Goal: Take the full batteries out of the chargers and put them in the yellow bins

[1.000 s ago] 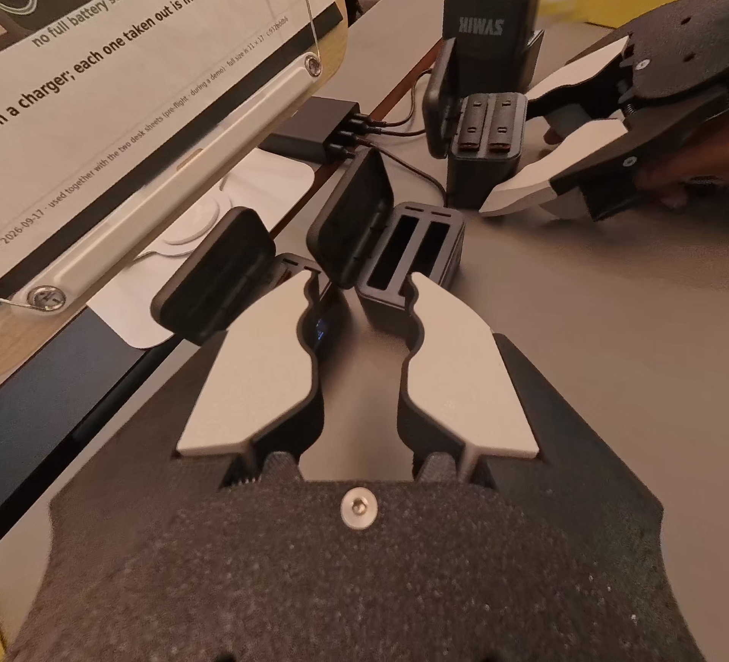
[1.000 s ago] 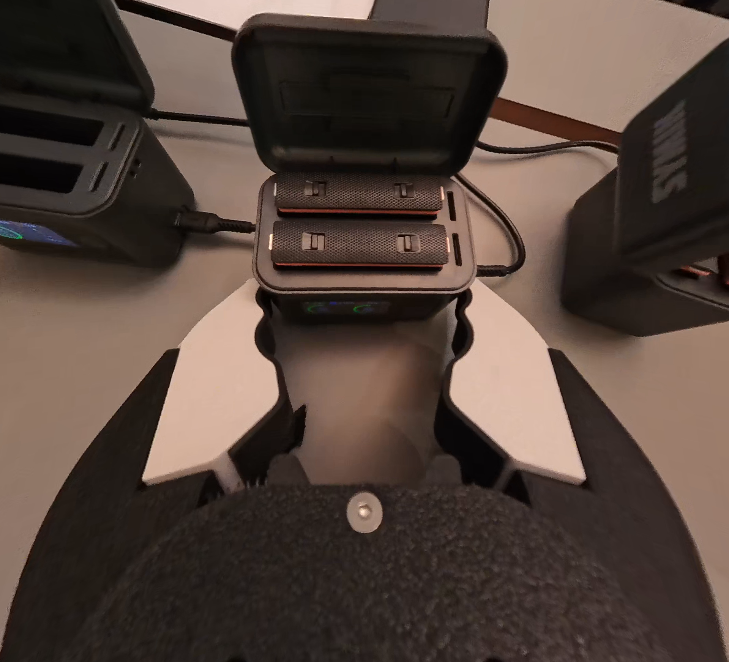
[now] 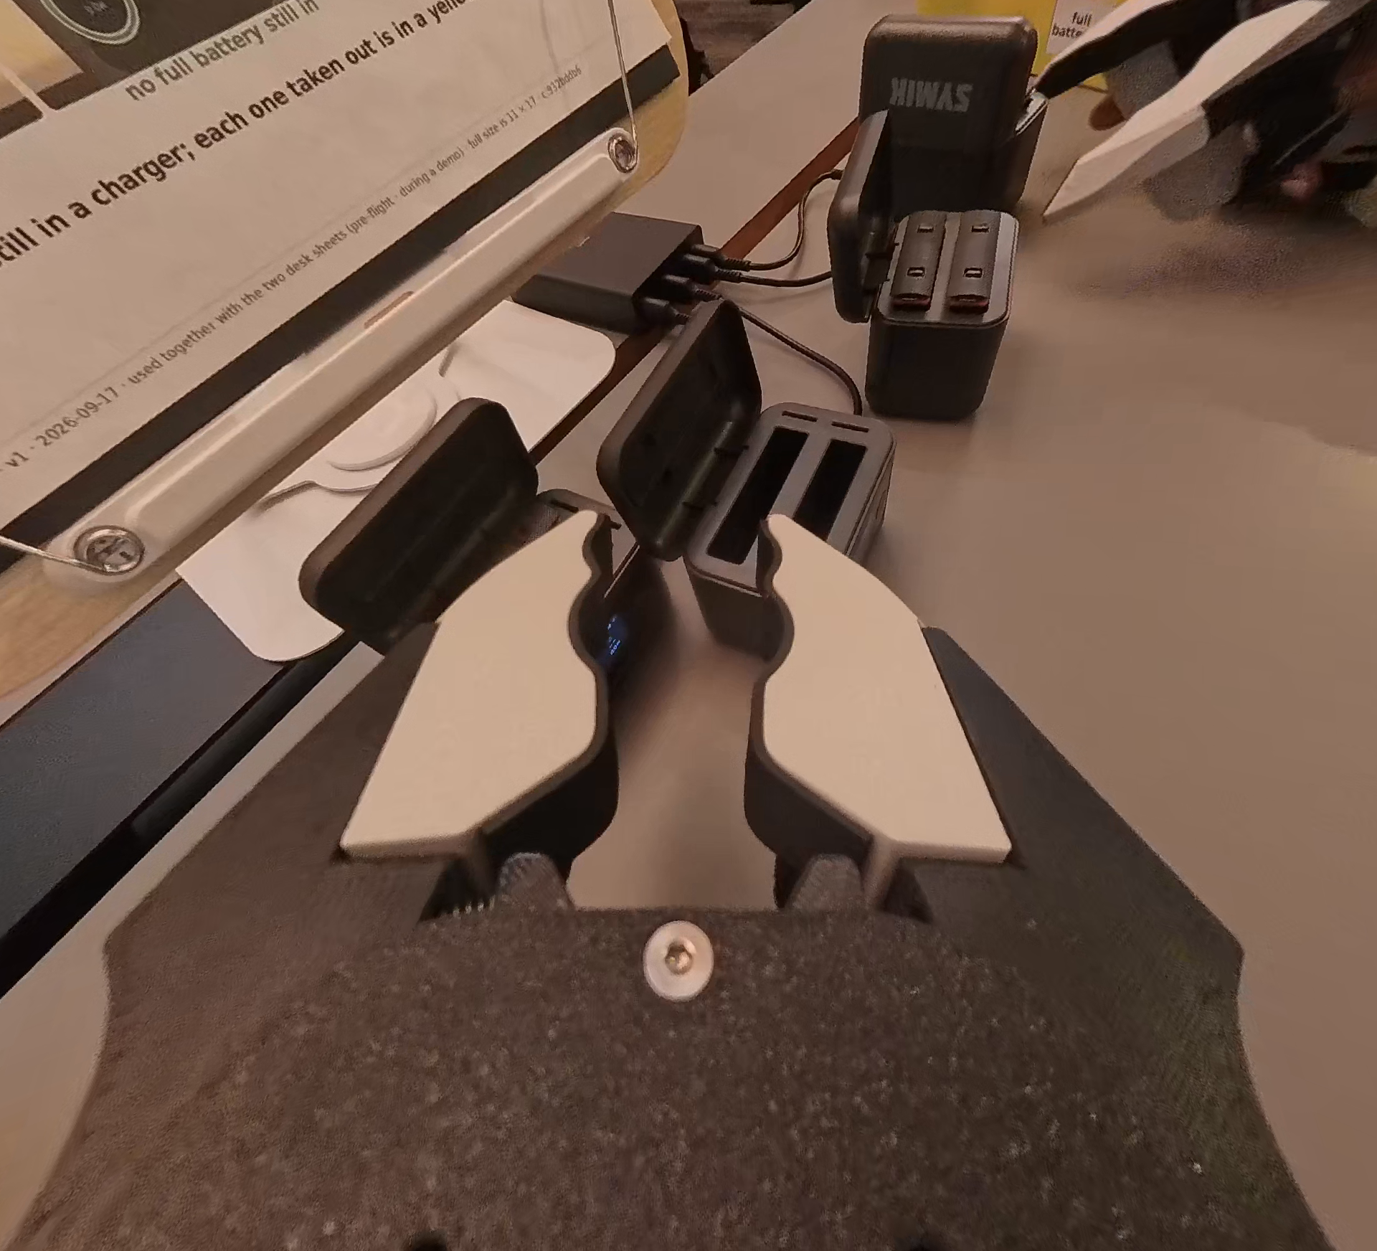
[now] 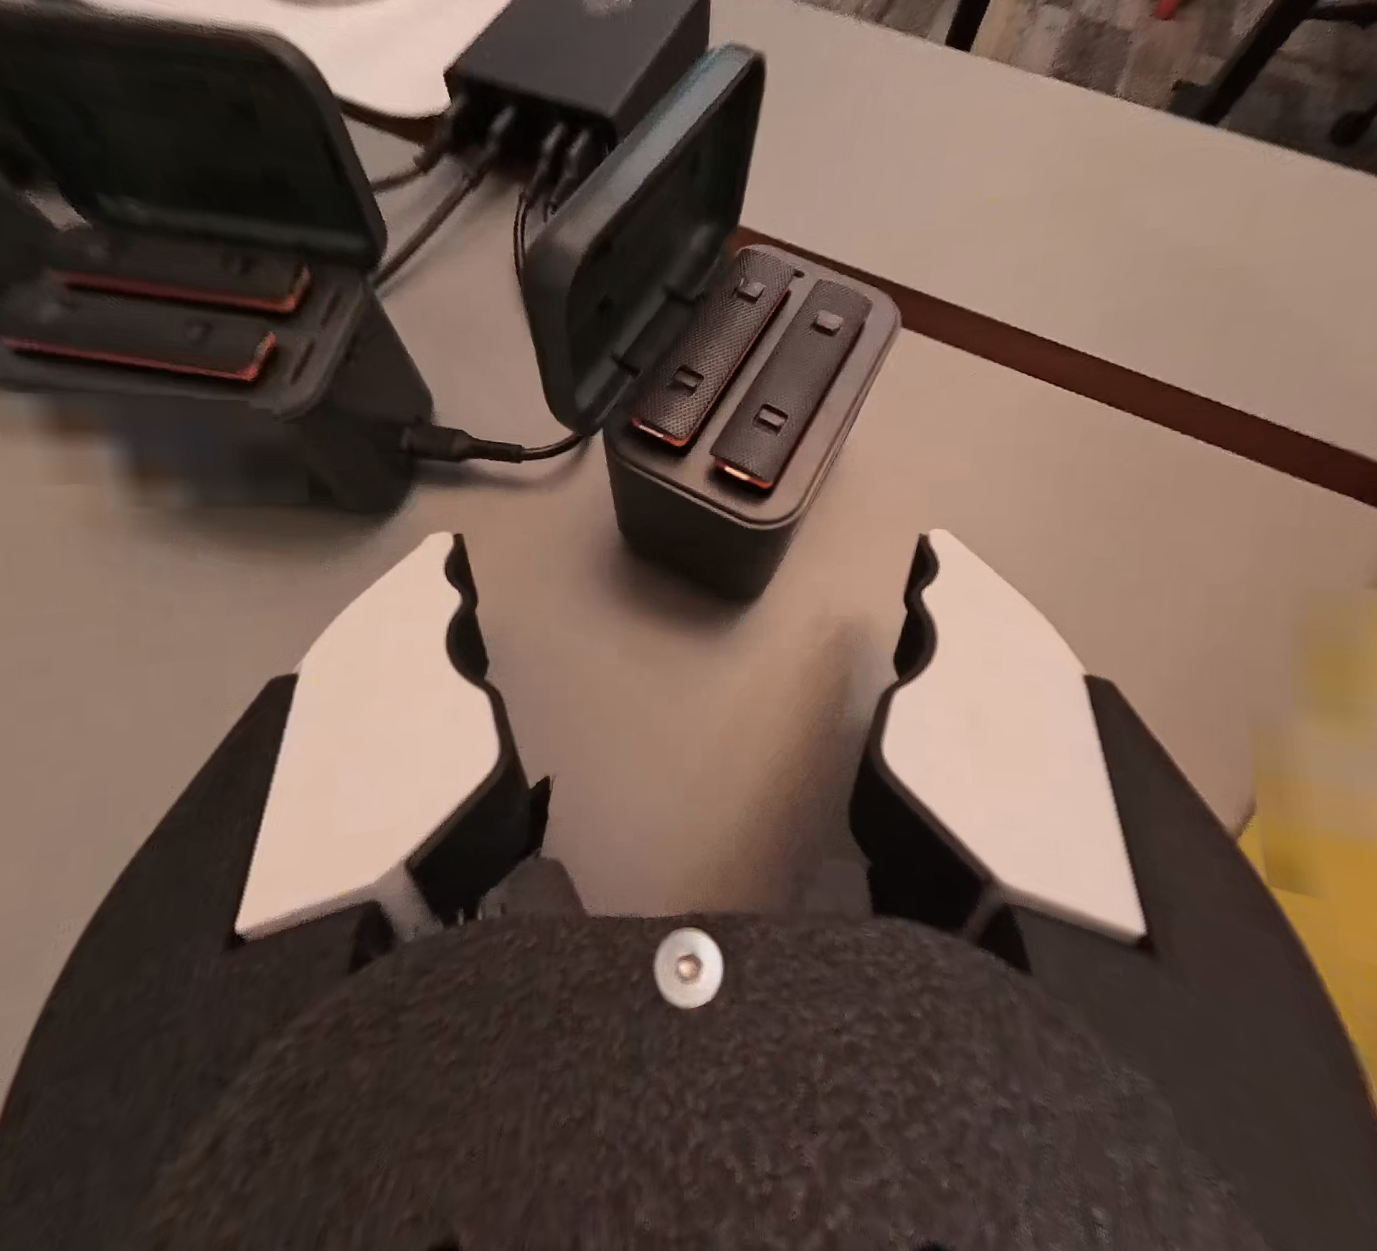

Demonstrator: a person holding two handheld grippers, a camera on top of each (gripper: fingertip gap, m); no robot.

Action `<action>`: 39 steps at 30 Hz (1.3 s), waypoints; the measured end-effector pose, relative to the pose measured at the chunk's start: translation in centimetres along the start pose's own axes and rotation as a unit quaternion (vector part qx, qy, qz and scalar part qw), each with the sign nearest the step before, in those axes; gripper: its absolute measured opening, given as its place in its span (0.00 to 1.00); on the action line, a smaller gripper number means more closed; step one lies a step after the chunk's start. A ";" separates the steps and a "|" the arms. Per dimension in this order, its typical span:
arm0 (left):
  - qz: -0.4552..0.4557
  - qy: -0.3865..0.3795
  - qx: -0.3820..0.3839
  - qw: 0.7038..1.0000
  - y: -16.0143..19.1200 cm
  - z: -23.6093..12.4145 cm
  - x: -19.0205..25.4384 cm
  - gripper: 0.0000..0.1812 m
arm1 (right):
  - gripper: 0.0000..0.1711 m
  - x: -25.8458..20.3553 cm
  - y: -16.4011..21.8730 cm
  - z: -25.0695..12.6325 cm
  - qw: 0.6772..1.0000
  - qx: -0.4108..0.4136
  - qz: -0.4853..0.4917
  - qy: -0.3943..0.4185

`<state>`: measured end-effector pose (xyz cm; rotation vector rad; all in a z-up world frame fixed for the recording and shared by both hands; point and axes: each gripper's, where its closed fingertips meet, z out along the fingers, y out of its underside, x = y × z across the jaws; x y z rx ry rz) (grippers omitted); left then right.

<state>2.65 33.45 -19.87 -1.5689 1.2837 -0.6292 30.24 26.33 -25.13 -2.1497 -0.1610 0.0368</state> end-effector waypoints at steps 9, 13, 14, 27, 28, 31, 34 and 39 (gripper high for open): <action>-0.007 0.008 -0.007 1.000 0.7 0.0 -0.3 0.20 | 0.76 0.9 -0.1 3.0 0.991 -0.075 -0.111 -0.028; -0.010 0.013 -0.010 1.000 1.1 0.0 -0.4 0.20 | 0.79 1.2 -0.5 3.2 0.972 -0.143 -0.185 -0.033; -0.009 0.014 -0.011 1.000 1.2 0.0 -0.5 0.20 | 0.80 1.3 -0.6 3.1 0.964 -0.160 -0.208 -0.037; -0.001 0.024 -0.015 1.000 1.6 0.1 -0.2 0.20 | 0.67 1.0 -0.2 3.5 0.883 -0.278 -0.342 -0.161; 0.001 0.024 -0.018 1.000 1.7 0.2 -0.3 0.20 | 0.61 1.0 -0.3 3.5 0.885 -0.272 -0.344 -0.158; 0.002 0.023 -0.019 1.000 1.8 0.2 -0.3 0.20 | 0.60 1.0 -0.2 3.0 0.896 -0.288 -0.309 -0.140; 0.001 0.021 -0.017 1.000 1.7 0.2 -0.3 0.20 | 0.60 0.4 0.1 2.5 0.909 -0.304 -0.267 -0.098; -0.001 0.021 -0.014 1.000 1.3 0.2 -0.1 0.20 | 0.60 -1.5 -0.2 2.7 0.949 -0.291 -0.123 0.010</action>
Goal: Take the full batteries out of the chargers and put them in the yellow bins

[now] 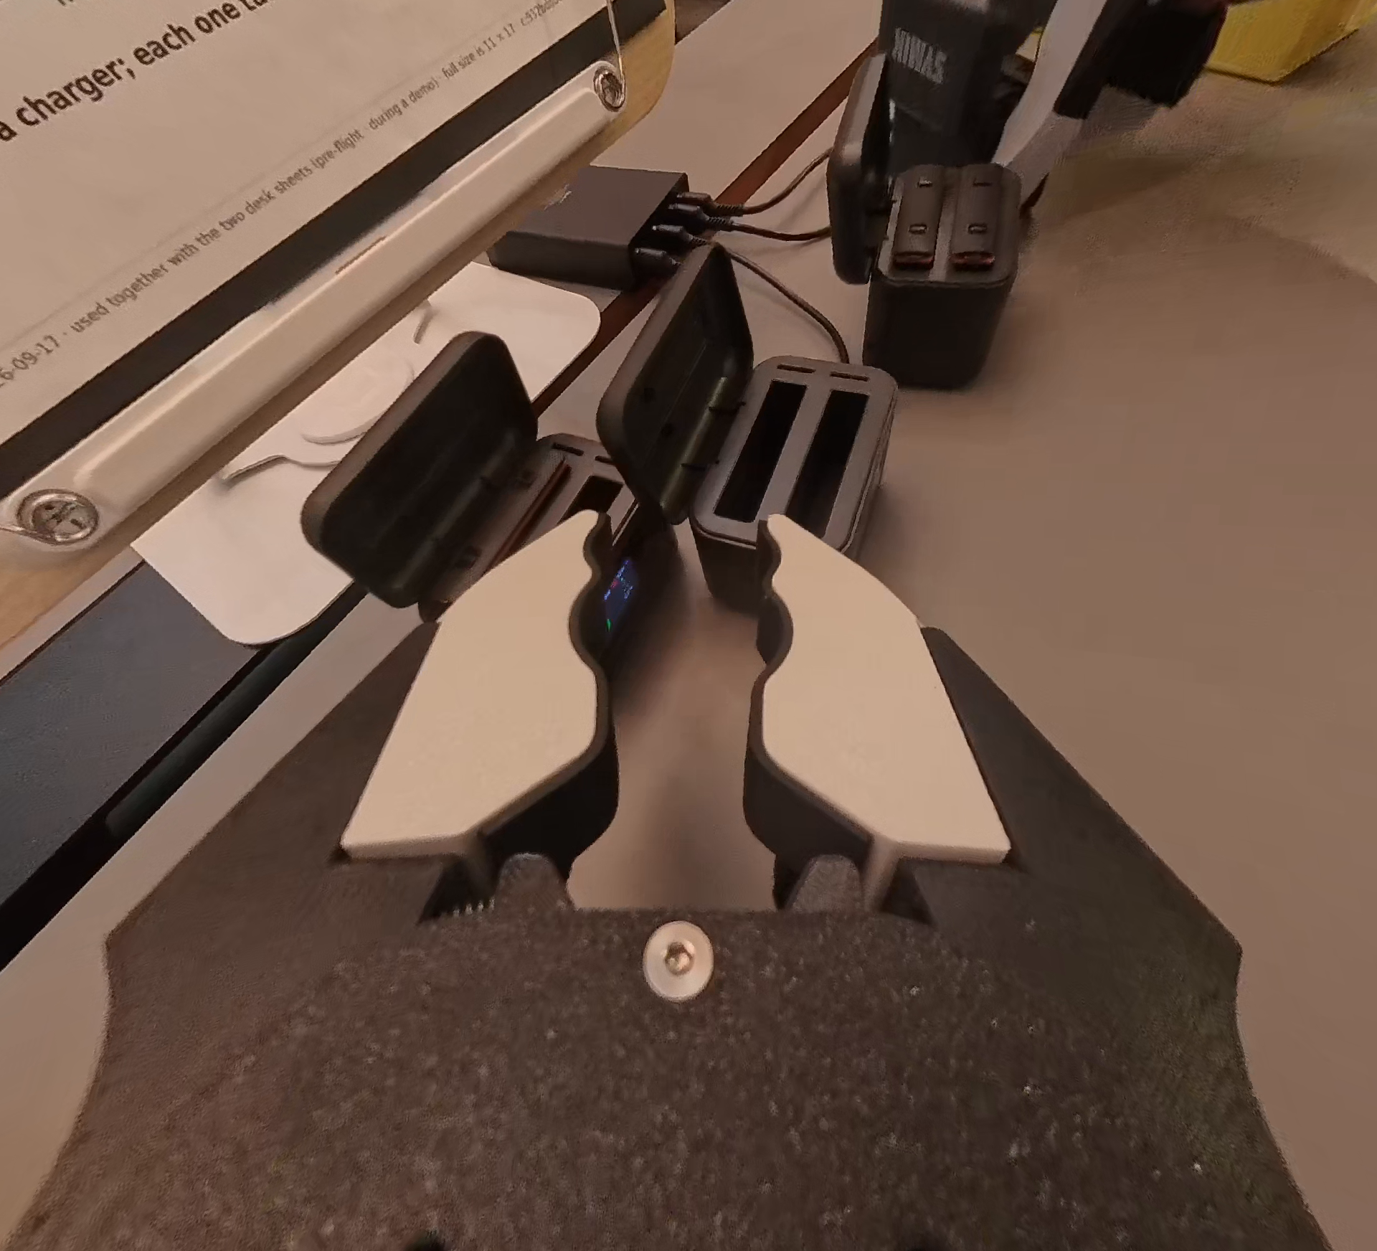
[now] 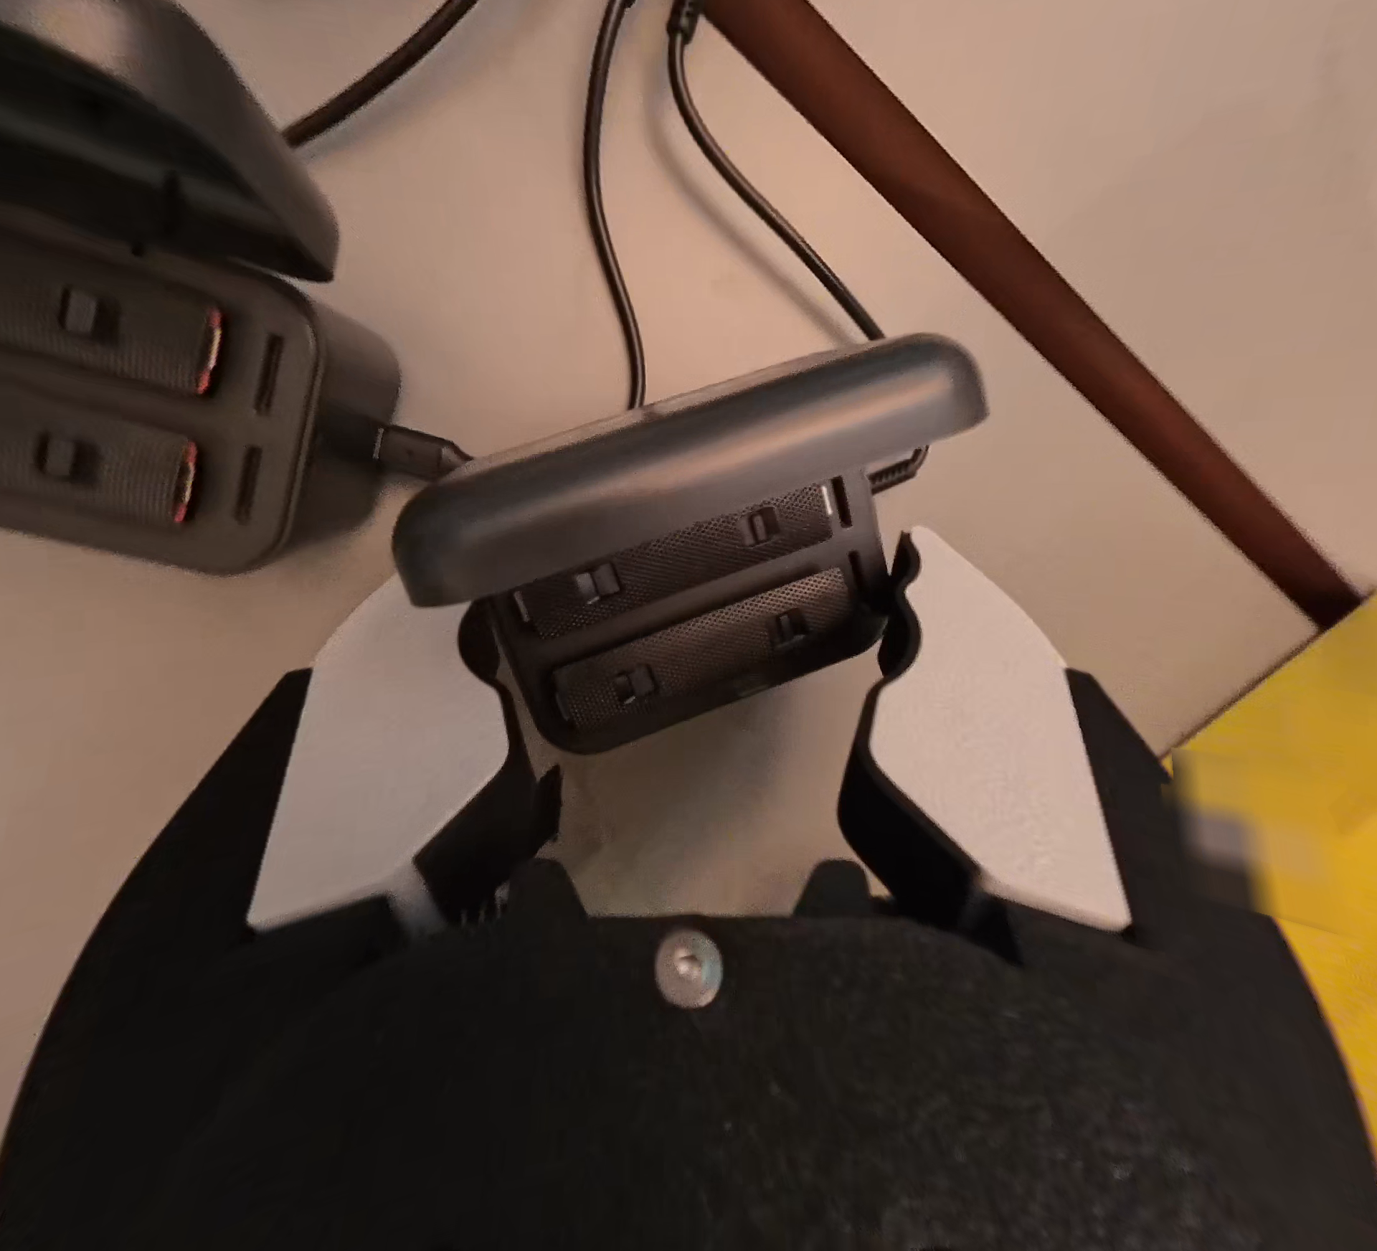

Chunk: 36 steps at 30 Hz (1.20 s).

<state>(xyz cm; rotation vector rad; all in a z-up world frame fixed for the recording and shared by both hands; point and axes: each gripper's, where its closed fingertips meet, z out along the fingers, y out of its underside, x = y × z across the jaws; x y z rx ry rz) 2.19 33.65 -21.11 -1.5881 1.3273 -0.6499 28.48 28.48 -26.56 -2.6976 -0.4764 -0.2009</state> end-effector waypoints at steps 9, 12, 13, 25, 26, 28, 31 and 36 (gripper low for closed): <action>0.002 0.003 -0.004 1.000 0.0 0.2 0.5 0.20 | 0.60 -2.0 -1.2 -0.3 0.988 0.029 0.146 0.051; 0.002 0.003 -0.005 1.000 0.1 0.2 0.5 0.20 | 0.60 -2.2 -1.6 -0.3 0.983 0.045 0.169 0.051; 0.003 0.003 -0.005 1.000 0.1 0.2 0.5 0.20 | 0.61 -2.3 -1.7 -0.4 0.982 0.052 0.176 0.044; 0.006 -0.007 -0.004 1.000 0.2 0.3 0.3 0.19 | 0.60 -0.9 0.5 -9.5 0.934 0.305 0.174 -0.061; 0.008 -0.011 0.000 1.000 0.1 0.3 0.2 0.19 | 0.56 -0.8 1.3 -9.7 0.933 0.317 0.163 -0.057; 0.013 -0.021 0.010 1.000 -0.3 0.3 0.1 0.18 | 0.49 -1.0 3.1 -9.6 0.933 0.330 0.136 -0.046; 0.015 -0.034 0.032 0.999 -1.0 0.2 0.0 0.16 | 0.36 -2.0 5.1 -9.0 0.932 0.345 0.106 -0.033; 0.012 -0.063 0.061 0.996 -2.0 -0.2 -0.4 0.12 | 0.08 -2.8 6.4 -8.5 0.919 0.380 0.103 -0.007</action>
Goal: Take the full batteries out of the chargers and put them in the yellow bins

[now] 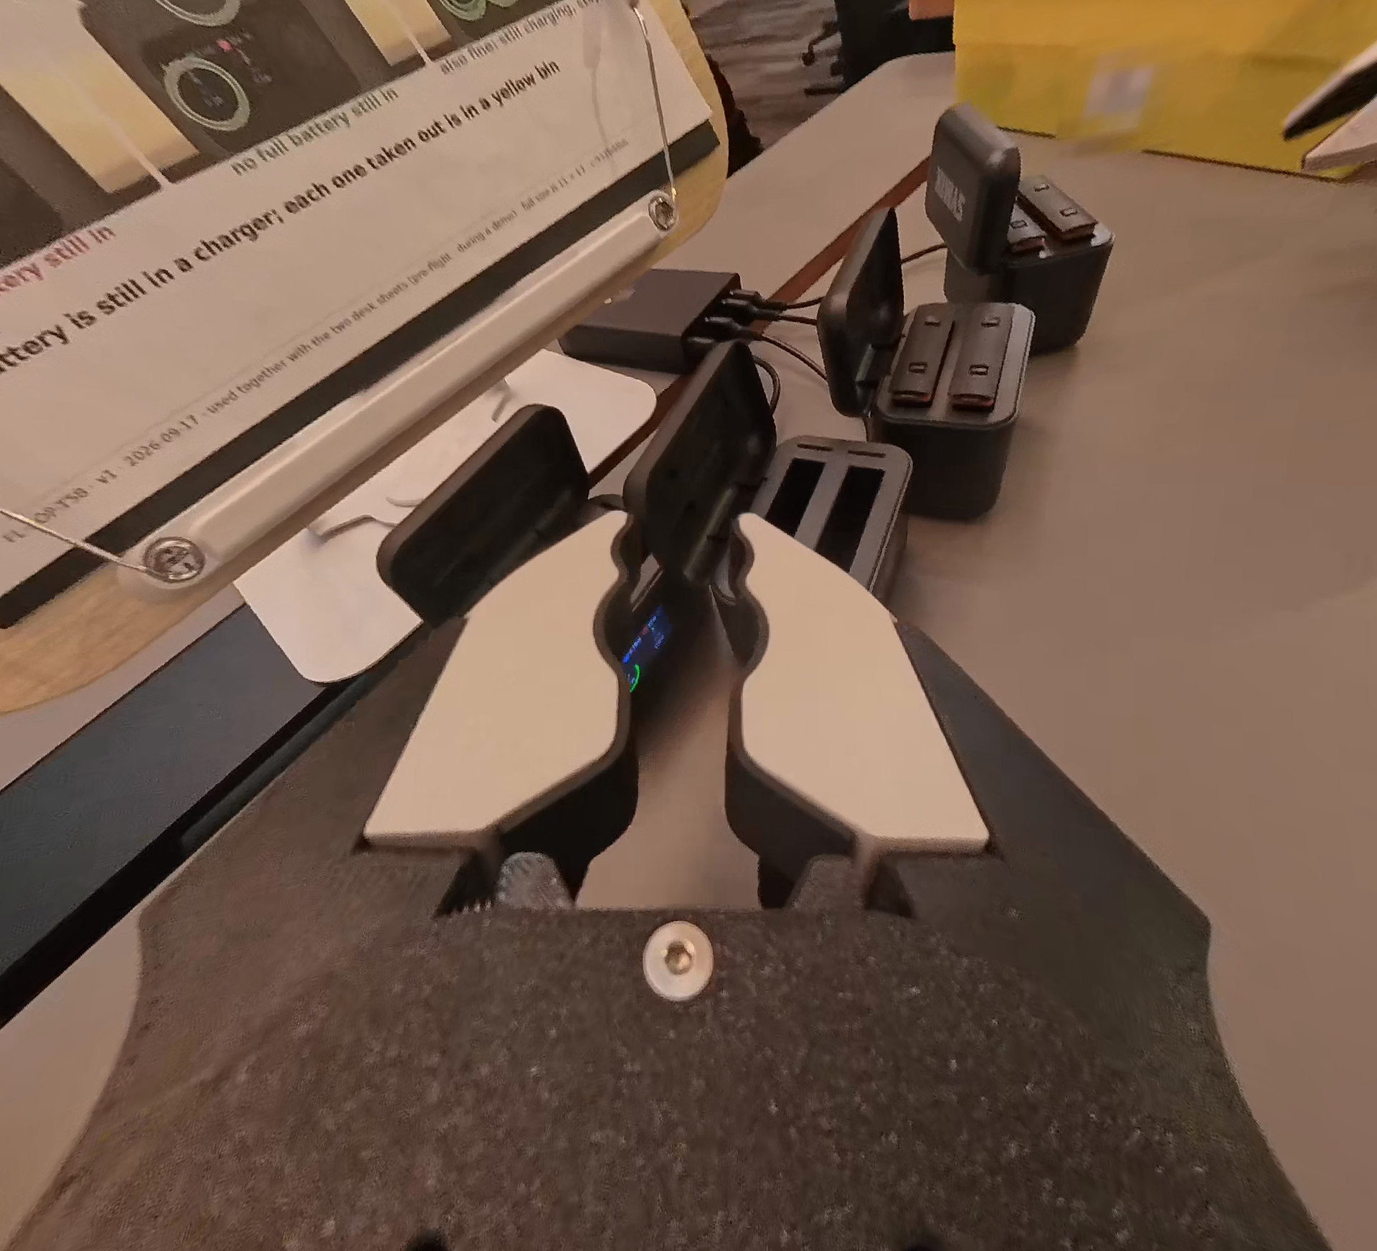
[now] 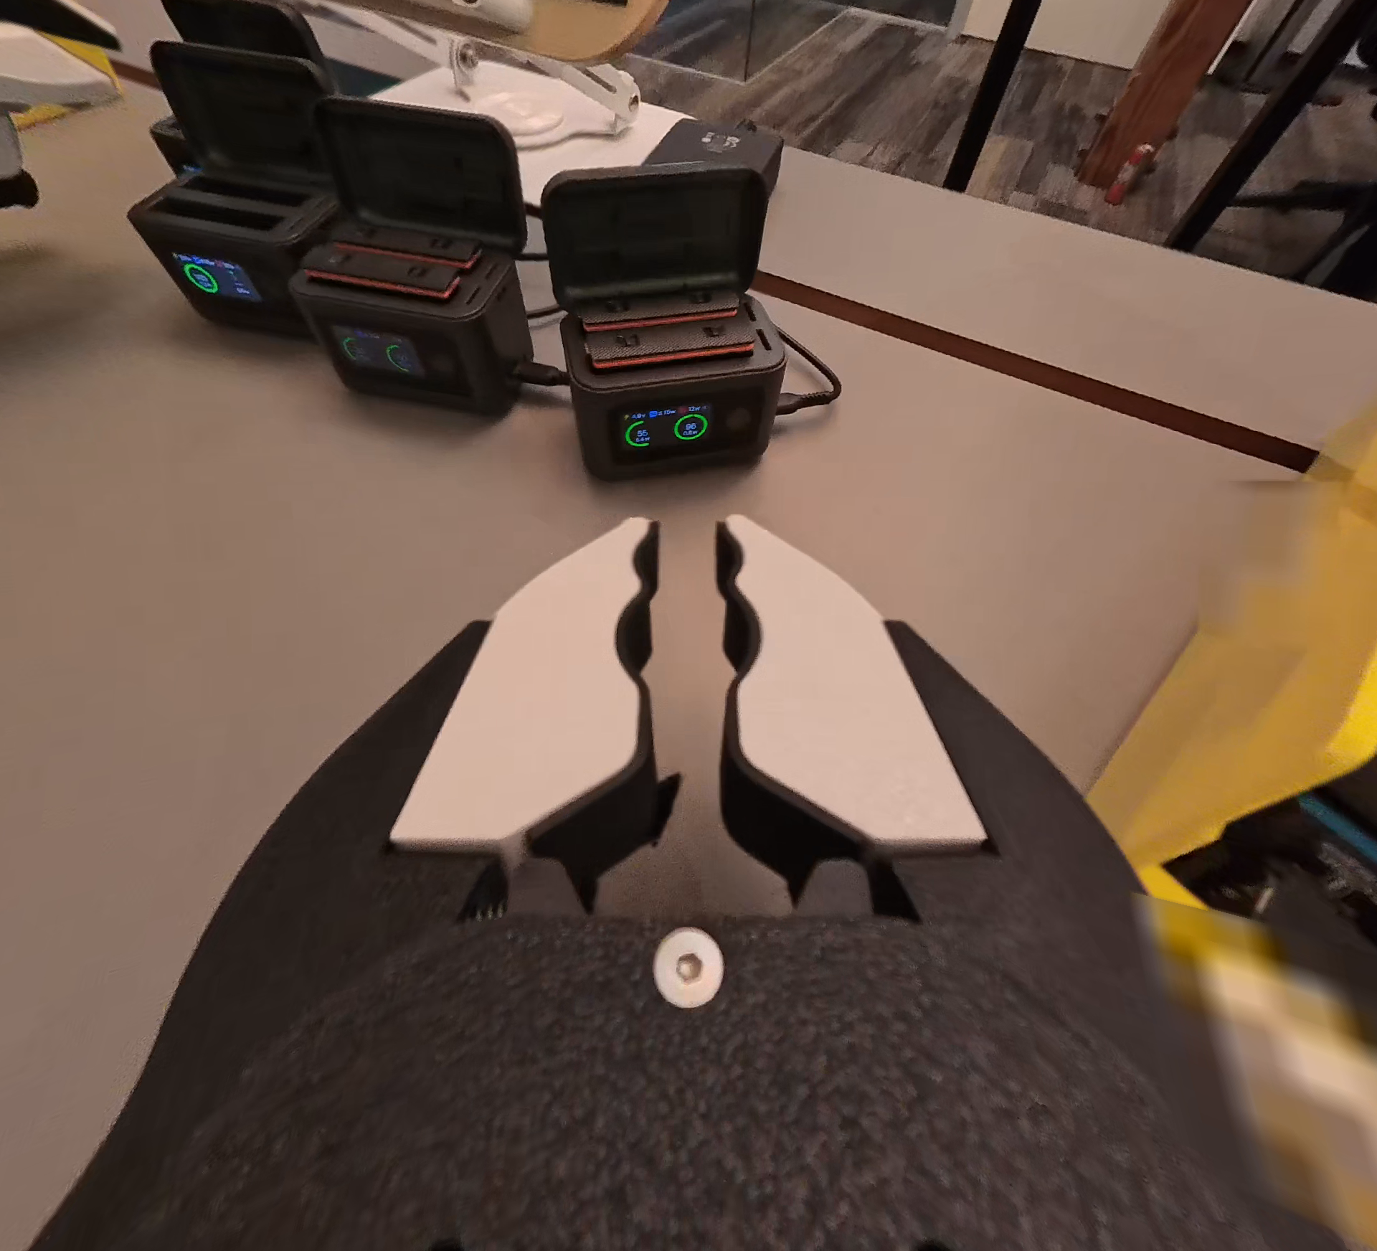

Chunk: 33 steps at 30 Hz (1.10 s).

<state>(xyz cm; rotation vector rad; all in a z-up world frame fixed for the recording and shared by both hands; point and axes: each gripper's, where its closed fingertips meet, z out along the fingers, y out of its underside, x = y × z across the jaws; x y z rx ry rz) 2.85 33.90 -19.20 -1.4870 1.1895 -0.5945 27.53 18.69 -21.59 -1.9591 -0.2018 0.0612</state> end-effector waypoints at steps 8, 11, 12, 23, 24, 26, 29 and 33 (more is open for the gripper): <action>-0.015 -0.047 0.027 0.998 -1.0 -0.5 -1.3 0.07 | 0.00 -0.1 1.2 0.4 1.000 -0.005 -0.007 0.024; -0.024 -0.096 0.039 0.994 -1.6 -1.2 -2.7 0.00 | 0.00 0.0 1.3 0.4 1.000 -0.006 -0.004 0.026; -0.027 -0.118 0.047 0.992 -2.1 -1.7 -3.3 0.00 | 0.00 0.1 1.3 0.4 1.000 -0.006 -0.003 0.027; -0.071 -0.236 0.096 0.964 -7.9 -10.2 -4.3 0.00 | 0.00 0.2 1.7 0.5 0.999 -0.019 -0.017 0.036; -0.067 -0.240 0.093 0.964 -7.9 -11.0 -4.0 0.00 | 0.00 0.1 1.7 0.6 0.999 -0.021 -0.022 0.037; -0.061 -0.243 0.084 0.965 -7.3 -12.4 -3.2 0.00 | 0.00 0.0 1.7 0.6 0.998 -0.021 -0.033 0.041; -0.036 -0.253 0.068 0.965 -6.0 -14.8 -2.4 0.00 | 0.00 -0.4 1.4 0.5 0.997 -0.018 -0.053 0.045; -0.077 -0.271 0.076 0.957 -4.1 -18.9 -2.5 0.00 | 0.00 -2.2 -0.8 -0.7 0.997 0.005 -0.061 0.040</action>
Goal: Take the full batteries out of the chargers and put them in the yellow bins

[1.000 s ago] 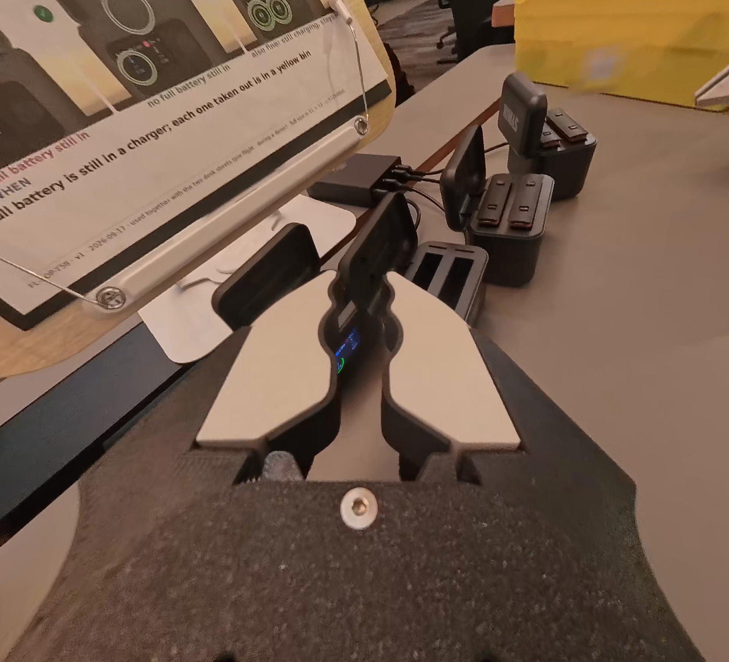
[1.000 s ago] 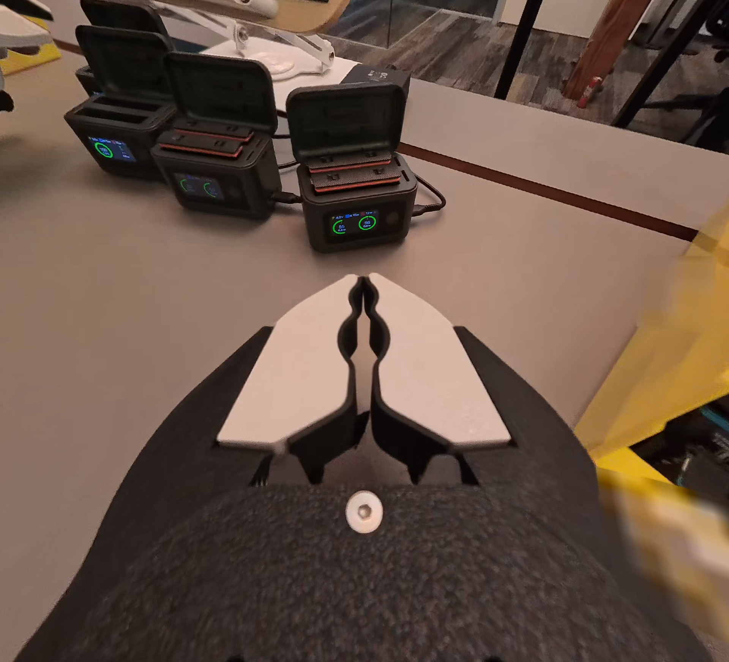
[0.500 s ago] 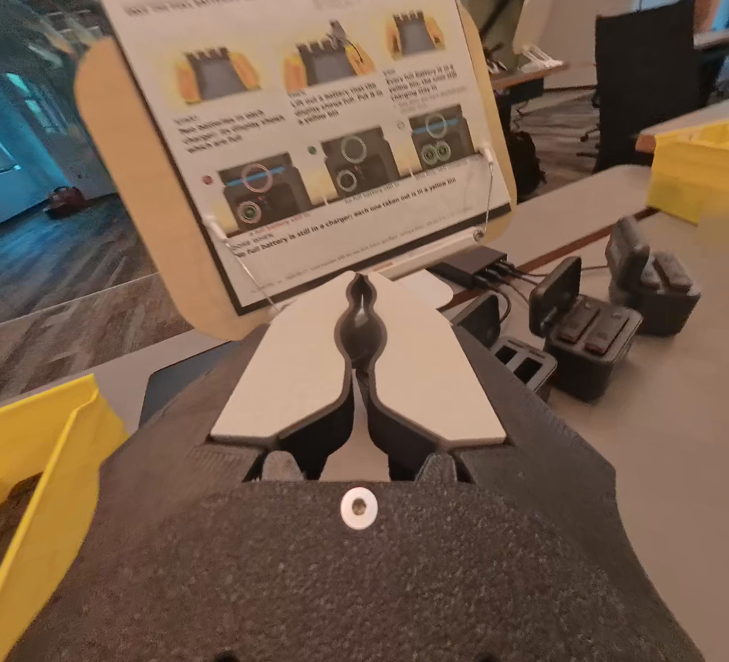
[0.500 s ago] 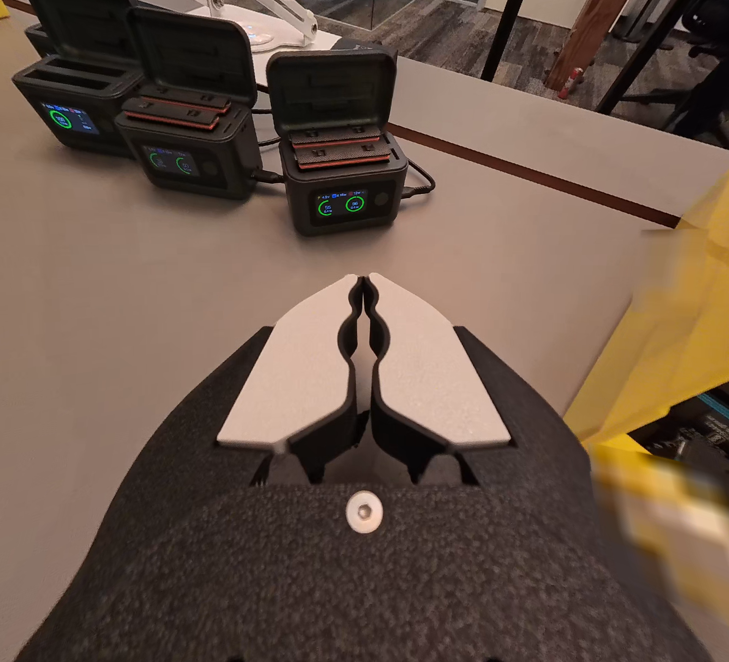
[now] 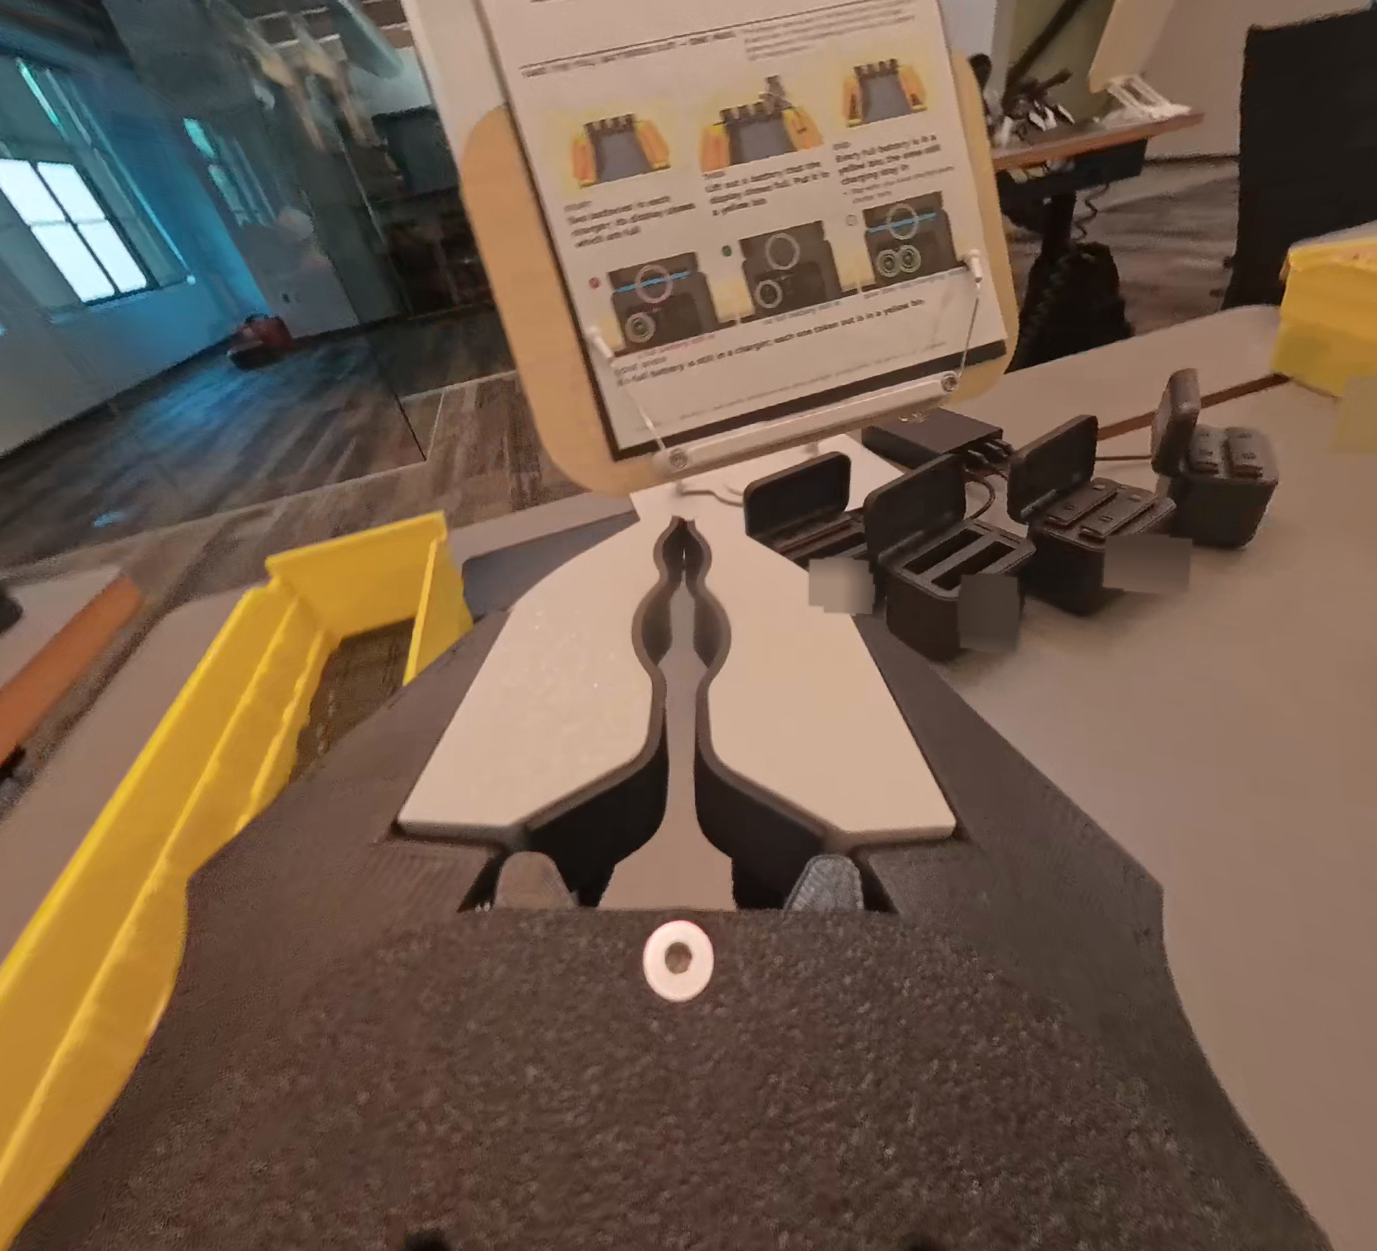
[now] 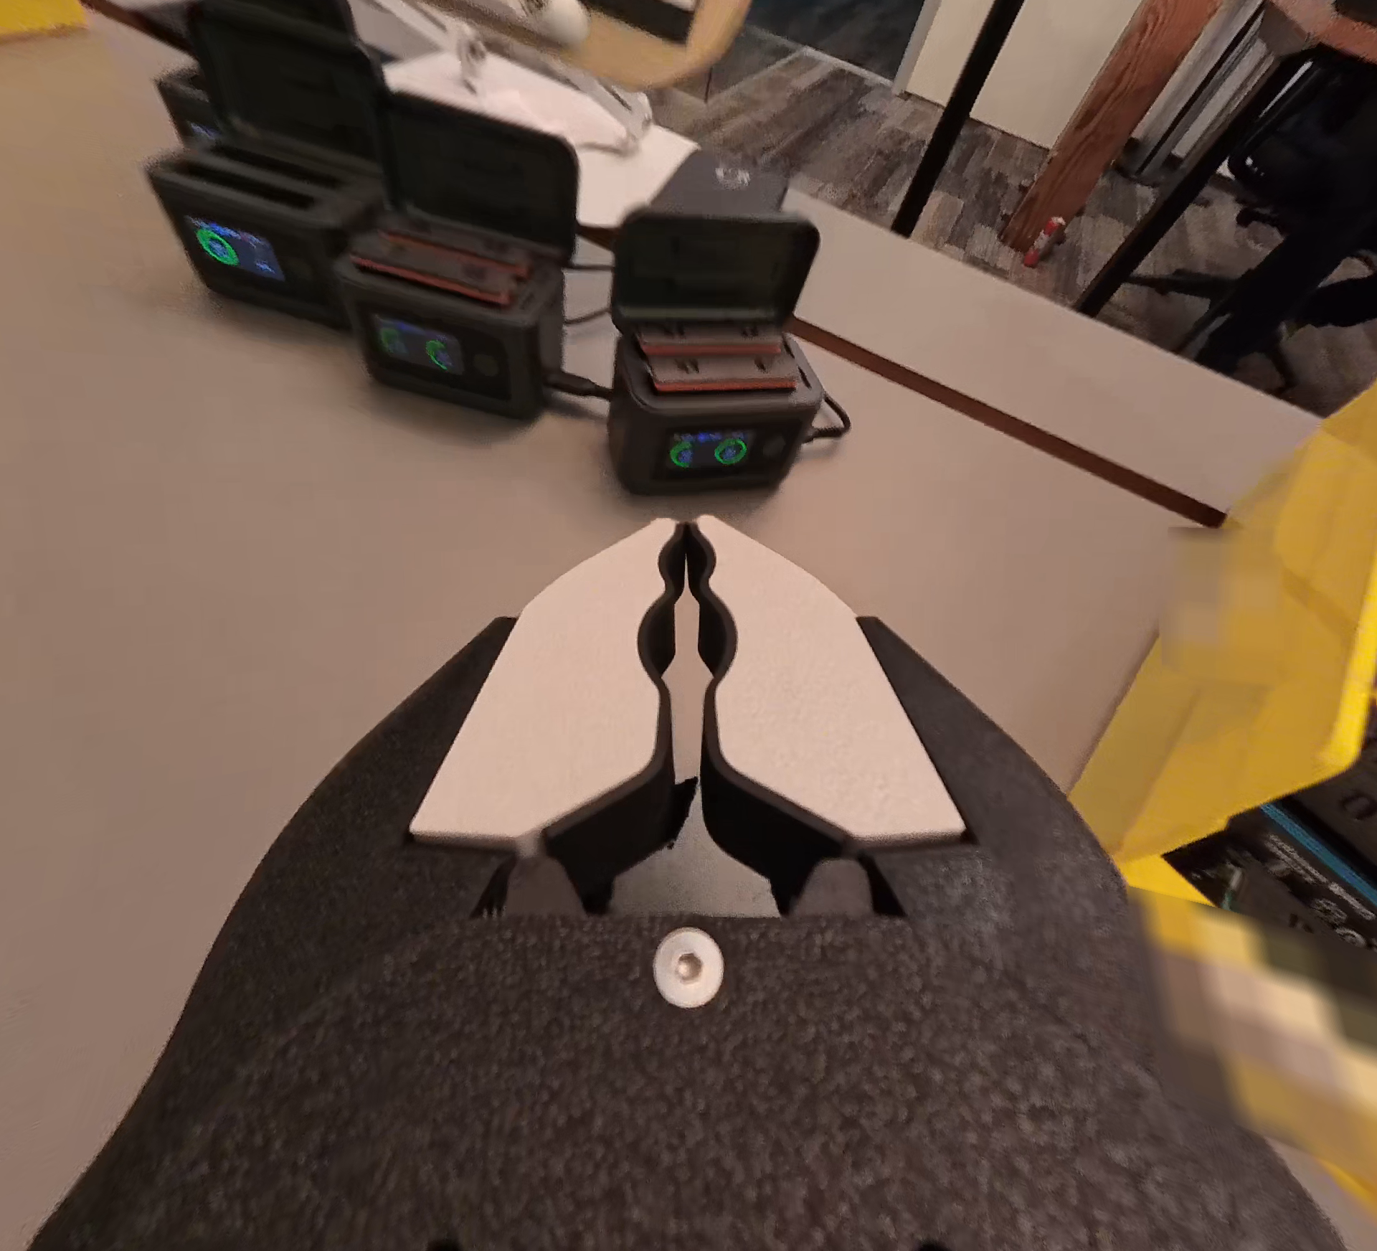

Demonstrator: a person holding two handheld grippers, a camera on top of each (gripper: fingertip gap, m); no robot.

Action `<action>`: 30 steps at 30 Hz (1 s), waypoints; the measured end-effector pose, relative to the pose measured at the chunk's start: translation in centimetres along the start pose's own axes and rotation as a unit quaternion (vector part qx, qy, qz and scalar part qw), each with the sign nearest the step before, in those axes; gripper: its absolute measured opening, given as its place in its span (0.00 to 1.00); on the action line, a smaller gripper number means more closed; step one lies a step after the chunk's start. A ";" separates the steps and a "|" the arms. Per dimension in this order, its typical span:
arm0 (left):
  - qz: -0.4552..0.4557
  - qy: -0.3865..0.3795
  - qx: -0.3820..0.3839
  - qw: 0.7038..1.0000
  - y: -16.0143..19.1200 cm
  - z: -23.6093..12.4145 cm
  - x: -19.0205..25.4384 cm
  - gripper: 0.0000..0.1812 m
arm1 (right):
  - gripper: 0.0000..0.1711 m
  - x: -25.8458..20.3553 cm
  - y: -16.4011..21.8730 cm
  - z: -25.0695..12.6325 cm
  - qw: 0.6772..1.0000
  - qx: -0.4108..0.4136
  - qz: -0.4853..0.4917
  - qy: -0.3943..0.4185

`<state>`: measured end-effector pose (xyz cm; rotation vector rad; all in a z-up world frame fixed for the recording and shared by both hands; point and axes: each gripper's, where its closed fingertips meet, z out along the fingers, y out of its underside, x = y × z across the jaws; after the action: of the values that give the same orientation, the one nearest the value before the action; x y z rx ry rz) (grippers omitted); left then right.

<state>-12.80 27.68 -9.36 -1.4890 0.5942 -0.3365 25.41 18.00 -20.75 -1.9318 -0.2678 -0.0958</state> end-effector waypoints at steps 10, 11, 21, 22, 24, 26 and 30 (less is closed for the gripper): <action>-0.060 -0.015 0.006 0.998 2.9 -5.1 -2.3 0.00 | 0.00 -8.5 -3.1 -3.5 0.997 0.002 0.067 -0.040; -0.063 -0.013 0.008 0.998 2.8 -5.2 -2.4 0.00 | 0.00 -9.1 -3.2 -3.5 0.996 0.002 0.078 -0.045; -0.071 -0.005 0.027 0.997 3.7 -5.7 -3.3 0.00 | 0.00 -9.4 -4.2 -3.2 0.993 0.108 0.013 -0.034; -0.071 -0.007 0.032 0.997 3.5 -5.8 -3.4 0.00 | 0.00 -9.5 -4.2 -3.2 0.993 0.107 0.016 -0.037; -0.065 -0.011 0.034 0.997 3.4 -5.9 -3.6 0.00 | 0.00 -9.8 -4.0 -3.0 0.994 0.103 0.018 -0.045; -0.043 -0.031 0.043 0.998 2.7 -6.4 -4.7 0.00 | 0.00 -10.1 -3.7 -2.9 0.994 0.097 0.014 -0.049; 0.007 -0.066 0.037 0.997 0.6 -7.8 -8.8 0.00 | 0.00 -10.6 -3.1 -2.6 0.995 0.085 0.010 -0.059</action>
<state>-24.37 26.19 -8.40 -1.4224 0.4829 -0.2448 14.50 15.21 -19.03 -1.7737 -0.3240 0.0537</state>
